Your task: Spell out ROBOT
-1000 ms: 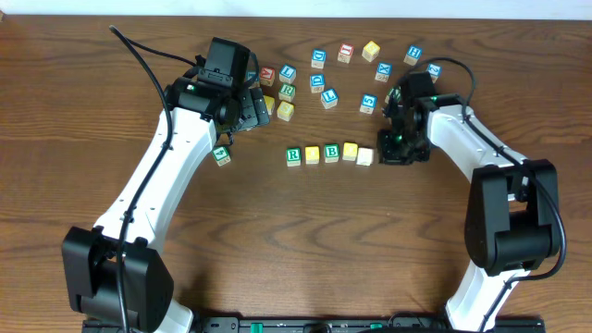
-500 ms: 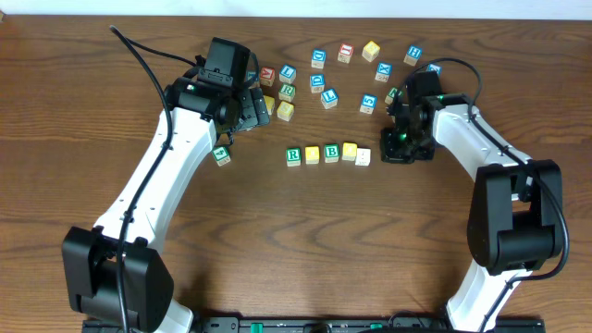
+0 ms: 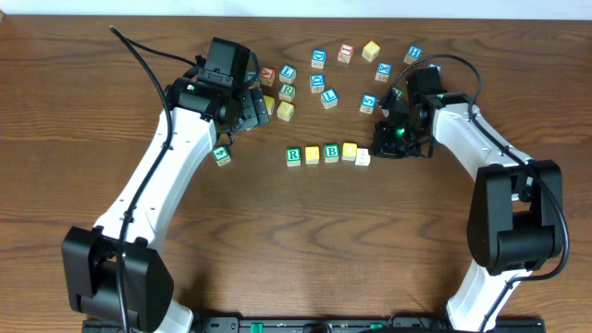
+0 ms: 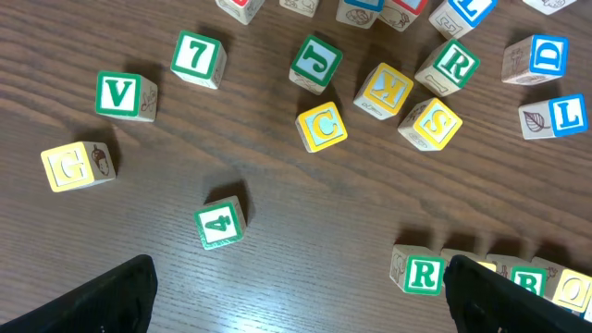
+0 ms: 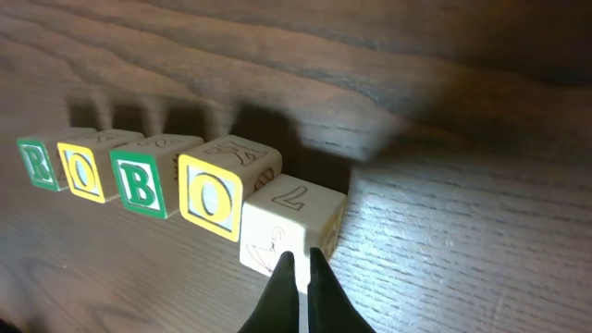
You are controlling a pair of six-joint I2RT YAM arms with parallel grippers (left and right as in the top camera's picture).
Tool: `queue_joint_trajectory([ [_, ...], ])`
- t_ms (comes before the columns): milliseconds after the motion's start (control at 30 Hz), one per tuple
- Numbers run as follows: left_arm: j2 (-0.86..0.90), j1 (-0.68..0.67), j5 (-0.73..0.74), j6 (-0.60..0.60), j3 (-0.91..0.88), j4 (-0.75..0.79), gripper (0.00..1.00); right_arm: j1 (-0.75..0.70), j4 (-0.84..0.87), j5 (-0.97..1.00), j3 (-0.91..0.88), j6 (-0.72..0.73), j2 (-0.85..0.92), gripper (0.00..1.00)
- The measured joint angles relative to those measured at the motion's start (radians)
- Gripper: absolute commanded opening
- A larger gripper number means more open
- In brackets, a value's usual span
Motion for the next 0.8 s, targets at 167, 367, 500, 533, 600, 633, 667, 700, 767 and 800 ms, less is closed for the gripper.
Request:
queue_joint_trajectory([
  [167,0.0,0.0,0.0,0.0,0.0,0.0,0.98,0.0,0.029,-0.001,-0.001,0.0,0.0,0.01],
  [367,0.0,0.0,0.0,0.0,0.0,0.0,0.98,0.0,0.044,-0.002,-0.013,-0.001,0.0,0.01],
  [500,0.0,0.0,0.0,0.0,0.0,0.0,0.98,0.0,0.044,-0.003,-0.016,-0.001,0.0,0.01],
  [533,0.0,0.0,0.0,0.0,0.0,0.0,0.98,0.0,0.044,-0.003,-0.016,-0.001,0.0,0.01],
  [600,0.0,0.0,0.0,0.0,0.0,0.0,0.98,0.0,0.044,-0.004,-0.016,-0.001,0.0,0.01],
  [633,0.0,0.0,0.0,0.0,0.0,0.0,0.98,0.0,0.044,-0.004,-0.016,-0.001,0.0,0.01],
  [667,0.0,0.0,0.0,0.0,0.0,0.0,0.98,0.0,0.044,-0.003,-0.016,-0.001,0.0,0.01],
  [700,0.0,0.0,0.0,0.0,0.0,0.0,0.98,0.001,0.044,-0.003,-0.016,-0.001,0.0,0.01],
  [767,0.0,0.0,0.0,0.0,0.0,0.0,0.98,0.002,0.044,-0.003,-0.018,-0.001,0.0,0.01],
  [800,0.0,0.0,0.0,0.0,0.0,0.0,0.98,0.002,0.044,0.0,-0.02,0.0,0.0,0.01],
])
